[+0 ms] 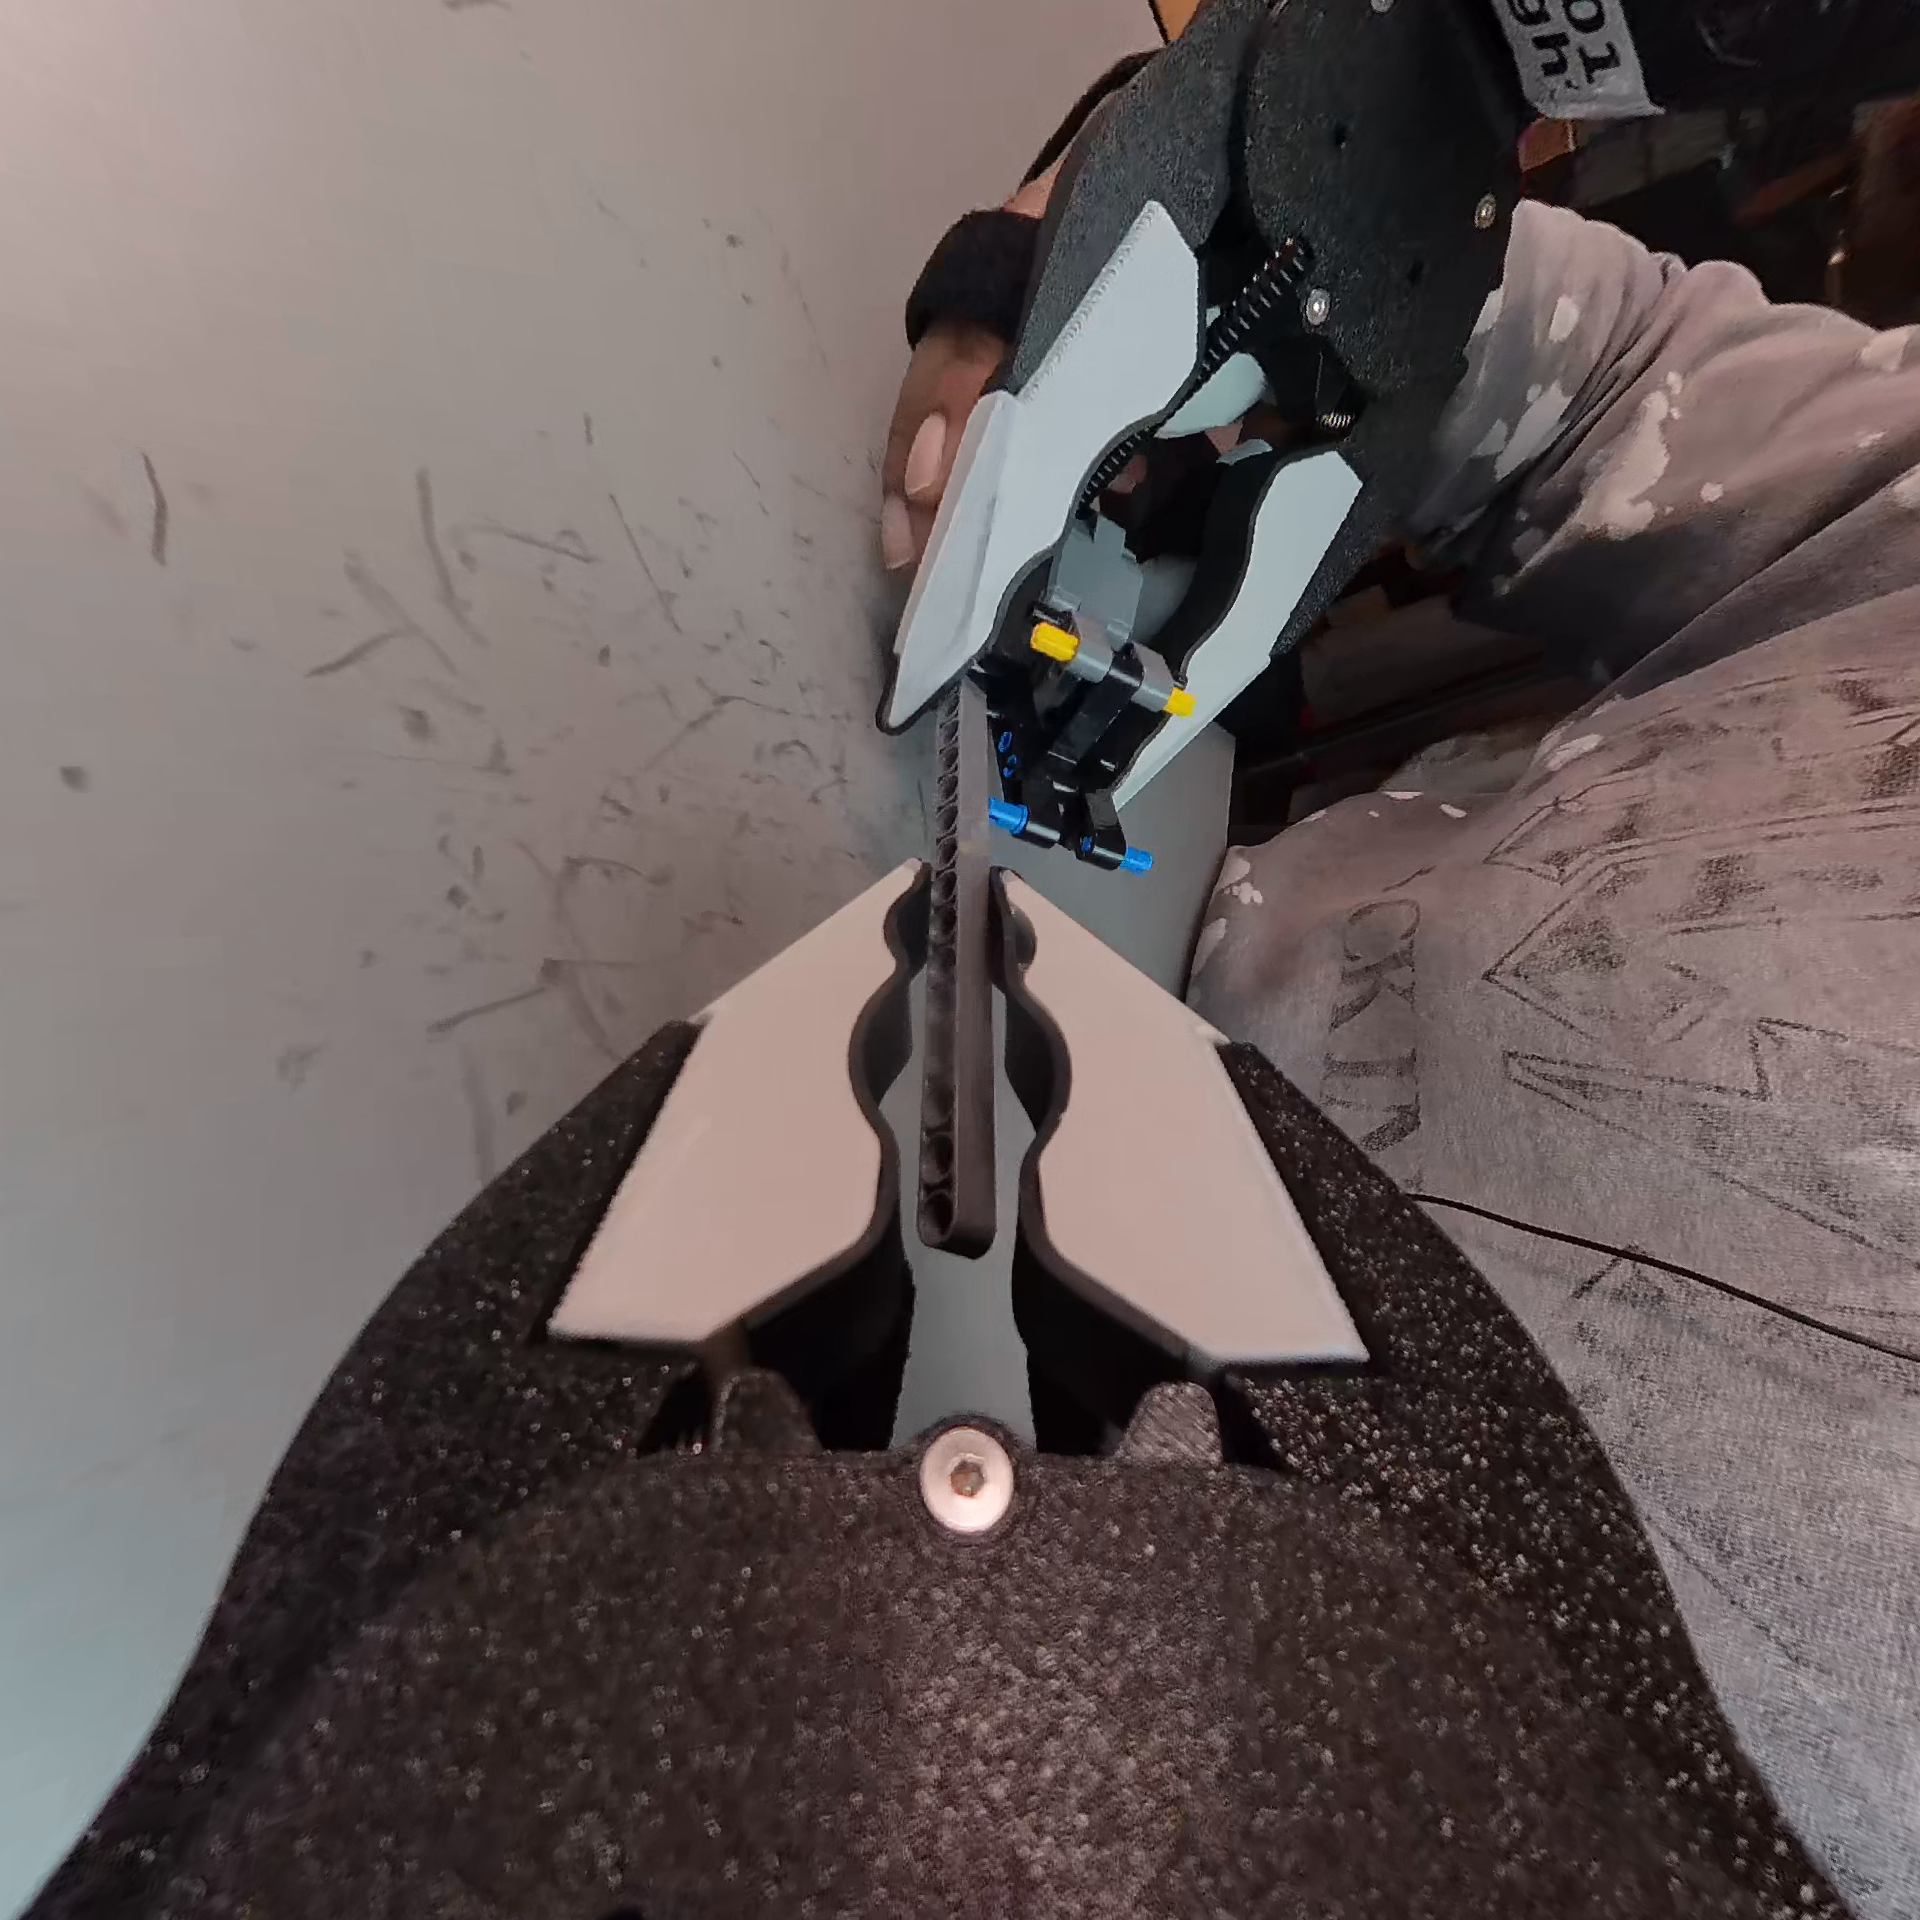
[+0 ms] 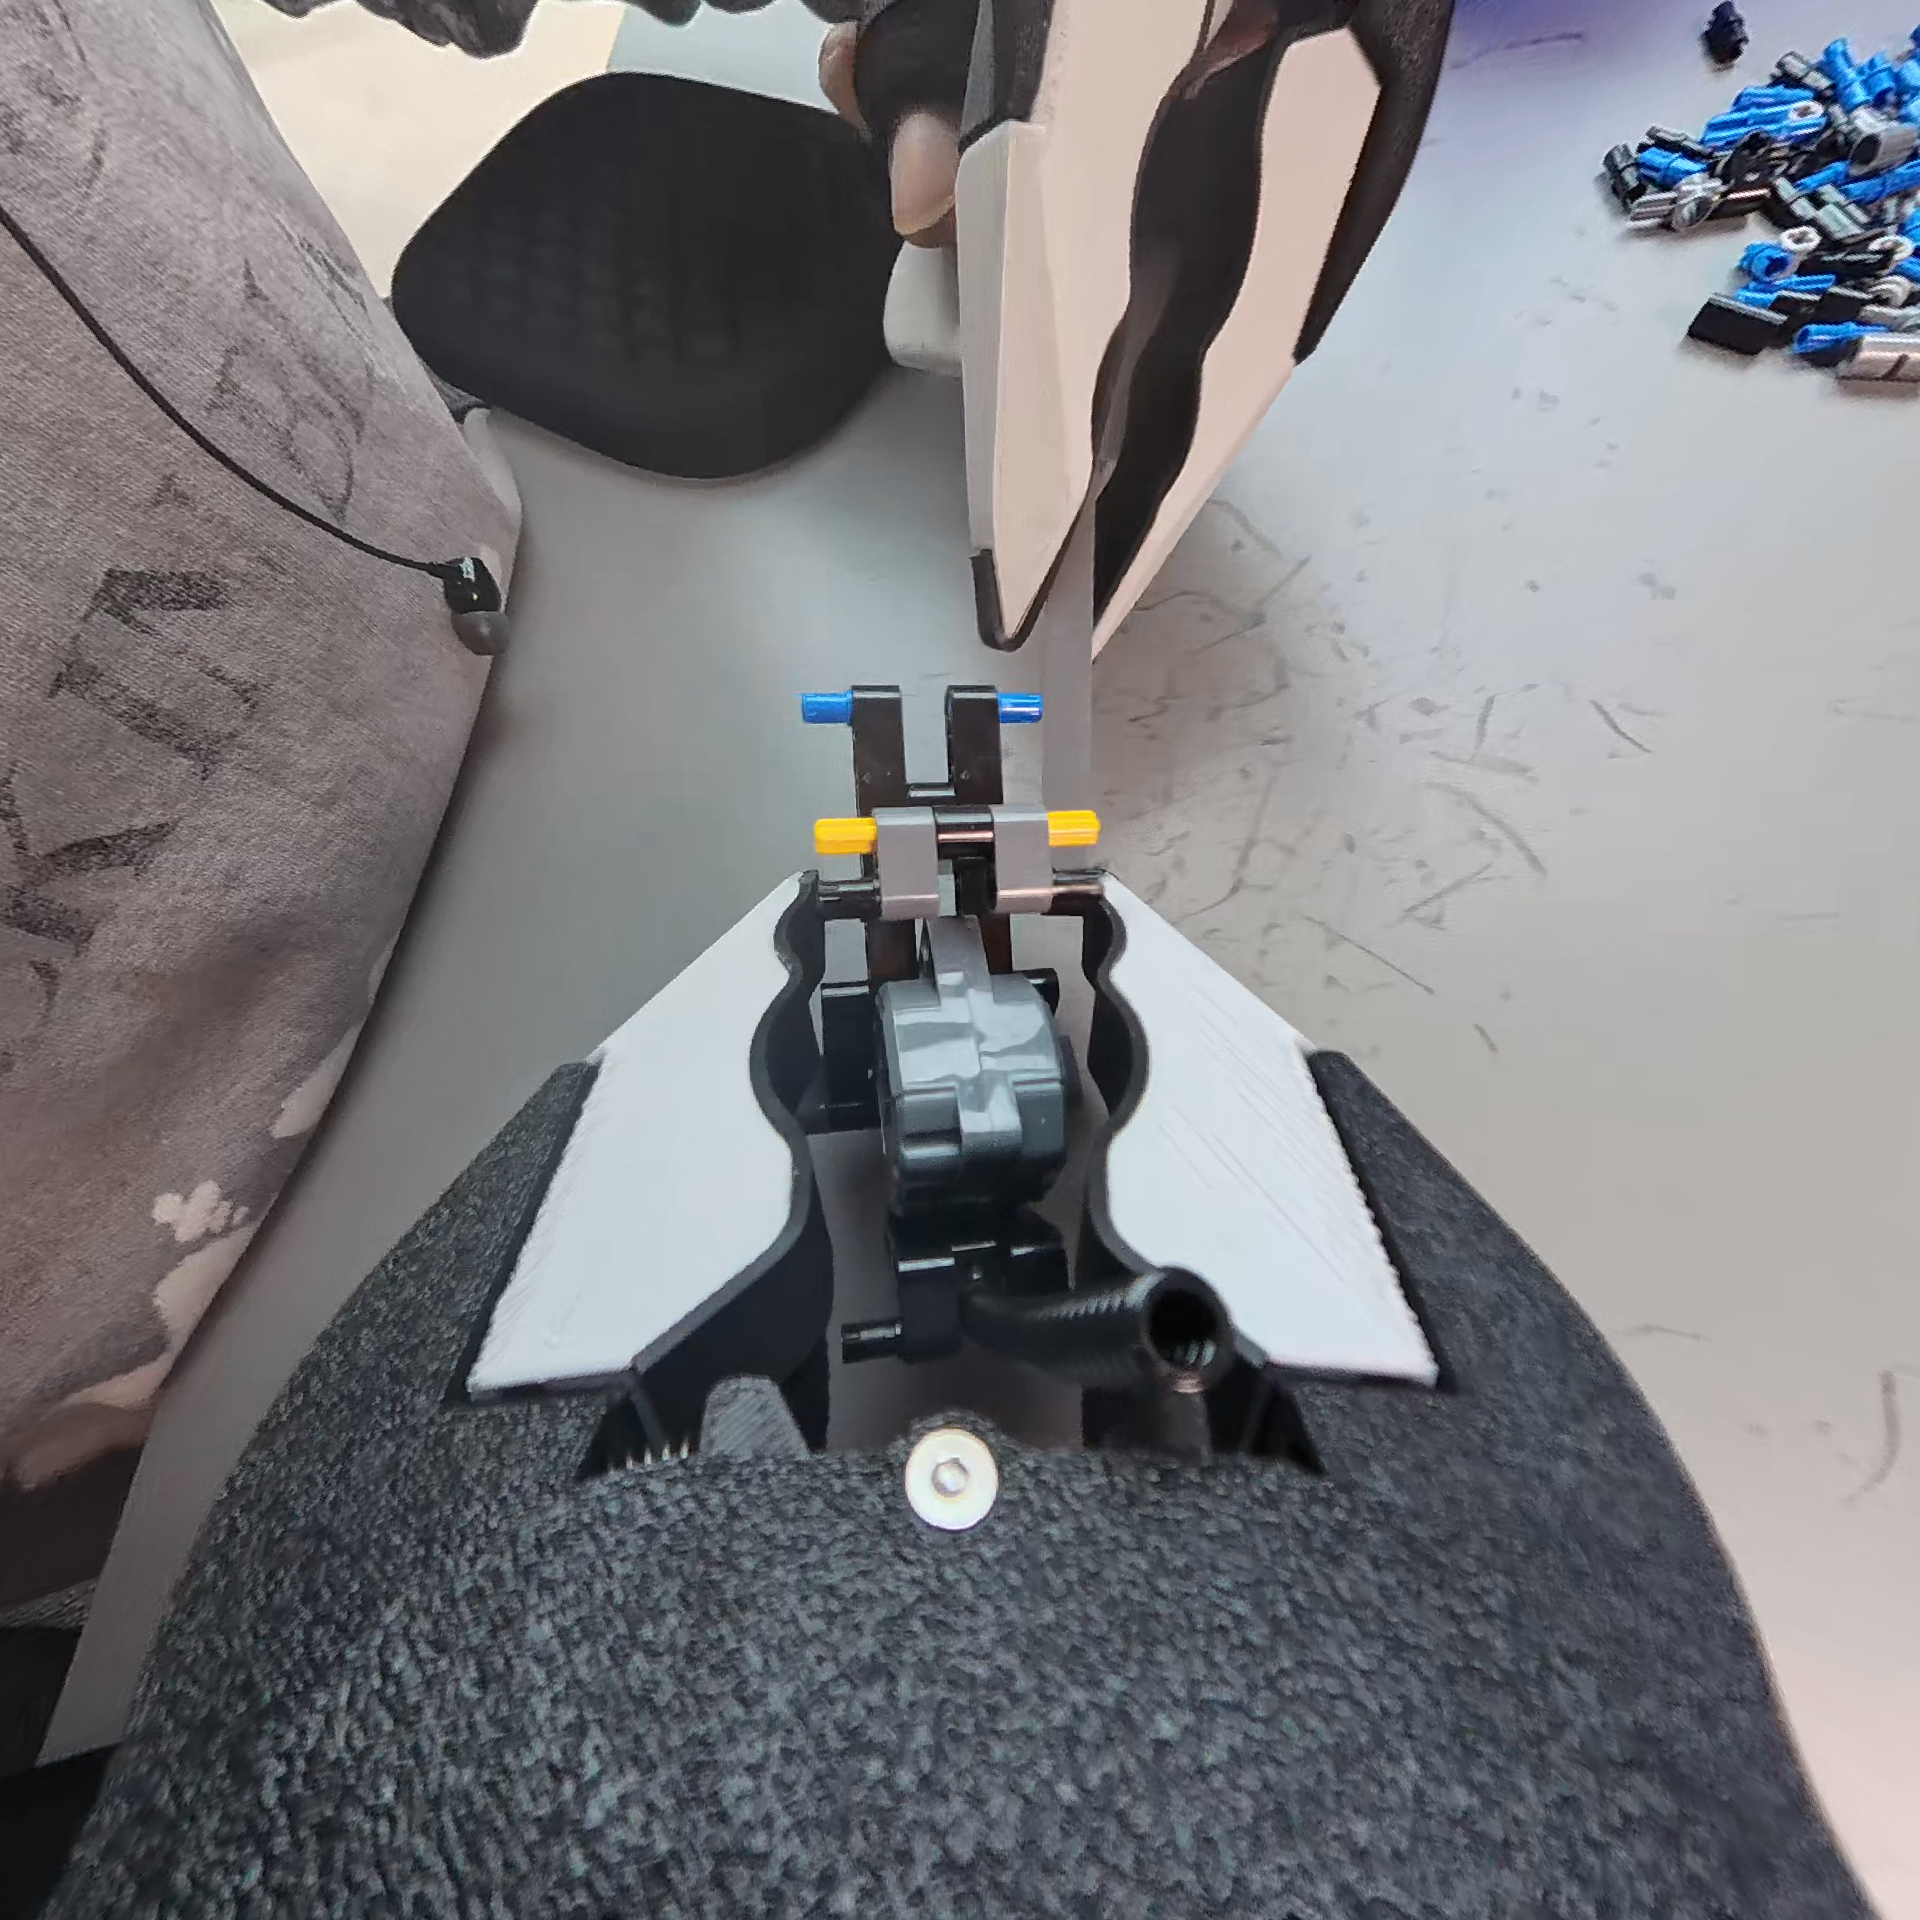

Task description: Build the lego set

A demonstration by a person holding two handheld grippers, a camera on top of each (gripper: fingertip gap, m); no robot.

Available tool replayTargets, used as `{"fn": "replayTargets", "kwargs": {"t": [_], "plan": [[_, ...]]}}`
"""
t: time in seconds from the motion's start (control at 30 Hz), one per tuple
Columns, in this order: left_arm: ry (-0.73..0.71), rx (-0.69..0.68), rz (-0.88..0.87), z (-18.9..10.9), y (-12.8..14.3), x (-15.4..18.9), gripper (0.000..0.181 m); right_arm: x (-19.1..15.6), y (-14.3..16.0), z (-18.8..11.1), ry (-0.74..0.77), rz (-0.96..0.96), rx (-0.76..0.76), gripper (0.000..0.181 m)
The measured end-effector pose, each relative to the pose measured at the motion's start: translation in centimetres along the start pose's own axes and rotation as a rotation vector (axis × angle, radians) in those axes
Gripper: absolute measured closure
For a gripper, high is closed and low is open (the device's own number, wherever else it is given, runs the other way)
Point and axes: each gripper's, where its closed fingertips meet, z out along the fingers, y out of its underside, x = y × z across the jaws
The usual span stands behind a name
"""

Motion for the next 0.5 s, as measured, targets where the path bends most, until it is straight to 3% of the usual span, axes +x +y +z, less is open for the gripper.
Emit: {"fn": "replayTargets", "kwargs": {"t": [0.3,0.5], "plan": [[0.018,-0.031,-0.038,0.1,0.3,0.8,0.171,-0.3,0.2,0.0,0.008,-0.027,-0.038,0.132],[0.117,-0.038,-0.178,0.2,0.3,1.2,0.171,-0.5,0.2,0.0,0.017,-0.029,-0.046,0.132]]}}
